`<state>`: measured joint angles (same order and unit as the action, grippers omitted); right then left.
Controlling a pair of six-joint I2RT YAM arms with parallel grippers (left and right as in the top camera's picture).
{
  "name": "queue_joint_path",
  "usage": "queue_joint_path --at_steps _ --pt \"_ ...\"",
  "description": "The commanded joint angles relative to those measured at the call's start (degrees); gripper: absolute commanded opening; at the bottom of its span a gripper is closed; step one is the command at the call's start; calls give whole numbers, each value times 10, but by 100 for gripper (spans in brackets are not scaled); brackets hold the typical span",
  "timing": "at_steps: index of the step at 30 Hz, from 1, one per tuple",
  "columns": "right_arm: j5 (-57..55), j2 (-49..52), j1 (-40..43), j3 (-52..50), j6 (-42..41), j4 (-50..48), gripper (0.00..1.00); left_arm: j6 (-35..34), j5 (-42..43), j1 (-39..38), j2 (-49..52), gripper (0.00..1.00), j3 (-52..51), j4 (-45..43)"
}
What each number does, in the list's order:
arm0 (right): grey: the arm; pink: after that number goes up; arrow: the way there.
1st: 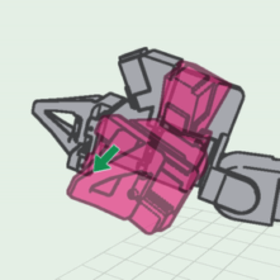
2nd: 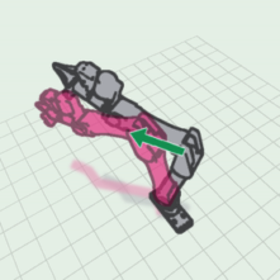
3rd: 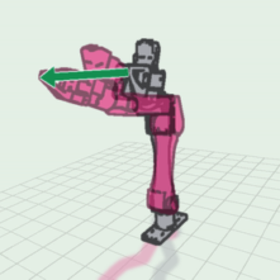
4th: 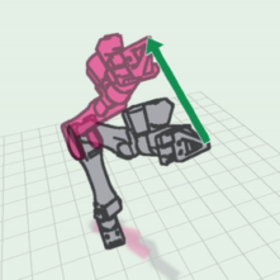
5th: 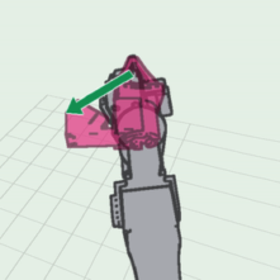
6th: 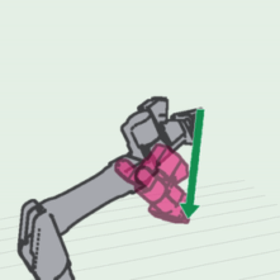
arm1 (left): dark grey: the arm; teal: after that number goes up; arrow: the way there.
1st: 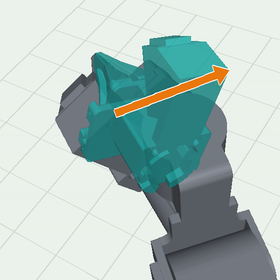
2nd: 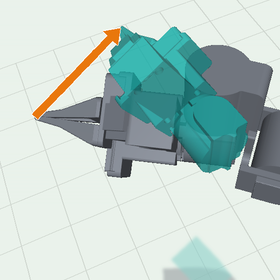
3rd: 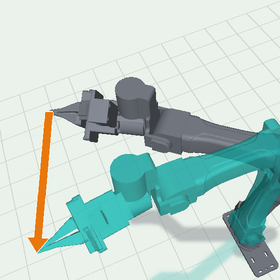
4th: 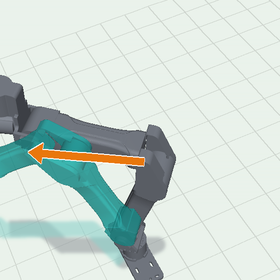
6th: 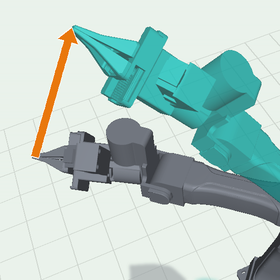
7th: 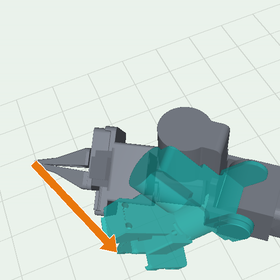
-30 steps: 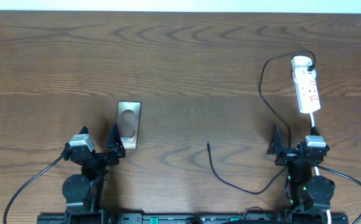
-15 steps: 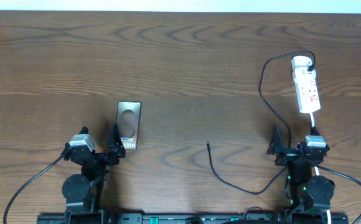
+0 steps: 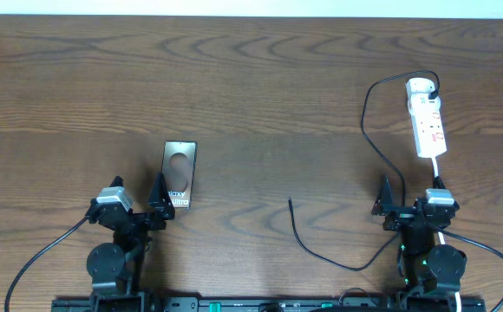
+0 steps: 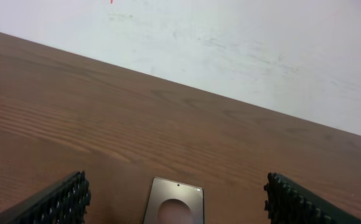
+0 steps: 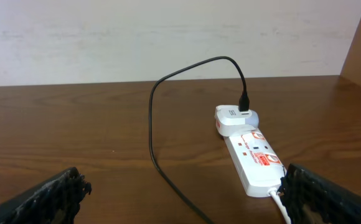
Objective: Plug charger to phone and switch on socket
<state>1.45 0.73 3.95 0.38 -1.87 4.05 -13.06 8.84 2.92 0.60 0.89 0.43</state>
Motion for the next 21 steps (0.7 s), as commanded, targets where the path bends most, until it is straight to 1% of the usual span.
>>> queue_joint_path --at_steps 1,17,20,21 --pt "-9 -3 -2 -1 9 3 99 8 7 3 -4 88 -7 8" --pt "-9 -3 -2 -1 9 3 99 8 12 3 -4 88 -4 8" --pt "-9 -3 -2 -1 9 3 99 8 15 3 -4 88 12 8" --pt "-9 -3 -2 -1 9 3 99 8 25 3 1 88 37 8"
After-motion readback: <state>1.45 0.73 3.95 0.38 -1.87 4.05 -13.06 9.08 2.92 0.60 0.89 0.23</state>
